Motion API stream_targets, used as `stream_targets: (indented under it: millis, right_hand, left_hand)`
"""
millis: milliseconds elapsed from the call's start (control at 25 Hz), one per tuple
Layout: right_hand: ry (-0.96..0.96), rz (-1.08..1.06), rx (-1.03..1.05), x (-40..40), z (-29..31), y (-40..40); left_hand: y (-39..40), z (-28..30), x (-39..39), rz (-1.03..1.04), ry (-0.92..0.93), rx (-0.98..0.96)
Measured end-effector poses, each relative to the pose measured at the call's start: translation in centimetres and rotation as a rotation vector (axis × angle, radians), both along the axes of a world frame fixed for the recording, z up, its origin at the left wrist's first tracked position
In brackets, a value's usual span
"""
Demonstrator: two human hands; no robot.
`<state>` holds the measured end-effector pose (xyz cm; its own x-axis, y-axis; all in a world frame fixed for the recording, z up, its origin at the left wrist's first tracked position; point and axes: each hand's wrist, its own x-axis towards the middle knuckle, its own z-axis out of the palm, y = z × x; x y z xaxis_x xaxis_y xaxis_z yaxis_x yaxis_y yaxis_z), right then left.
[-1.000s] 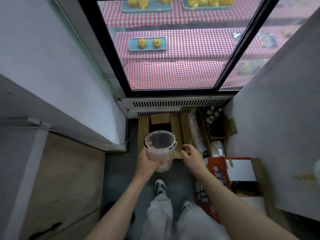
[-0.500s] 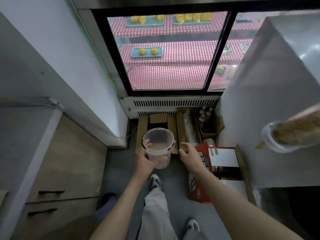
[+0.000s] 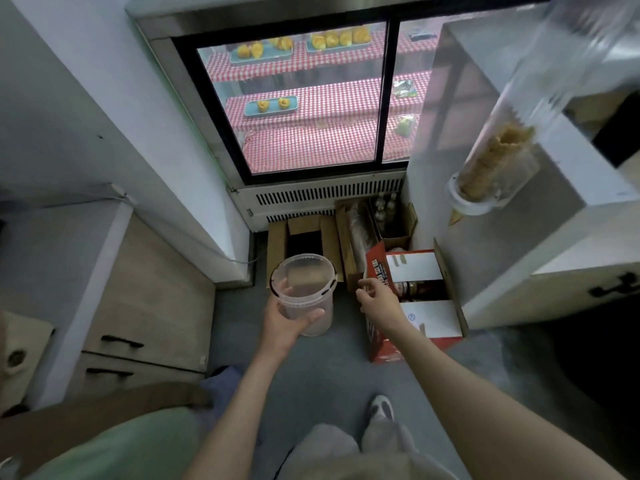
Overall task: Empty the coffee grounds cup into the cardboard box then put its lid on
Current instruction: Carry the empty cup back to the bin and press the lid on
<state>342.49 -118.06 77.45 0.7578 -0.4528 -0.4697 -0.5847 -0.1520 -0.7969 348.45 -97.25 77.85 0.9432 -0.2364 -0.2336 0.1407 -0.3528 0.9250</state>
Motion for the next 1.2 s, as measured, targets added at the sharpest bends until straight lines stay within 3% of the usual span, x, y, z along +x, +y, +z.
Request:
stream_targets:
  millis: [240, 520, 1200]
  right_hand:
    - [0.004, -0.129, -0.040, -6.9, 1.6, 3.0]
    - [0.000, -0.383, -0.023, -20.6, 2.0, 9.2]
    - [0.020, -1.156, 0.050, -58.5, 0.0, 17.0]
  left_hand:
    - [2.2, 0.1, -4.2, -0.124, 0.010, -0.008]
    - [4.0, 1.7, -13.2, -0.397, 0.061, -0.001]
    - [1.1, 2.1, -43.6, -1.089, 0.082, 0.045]
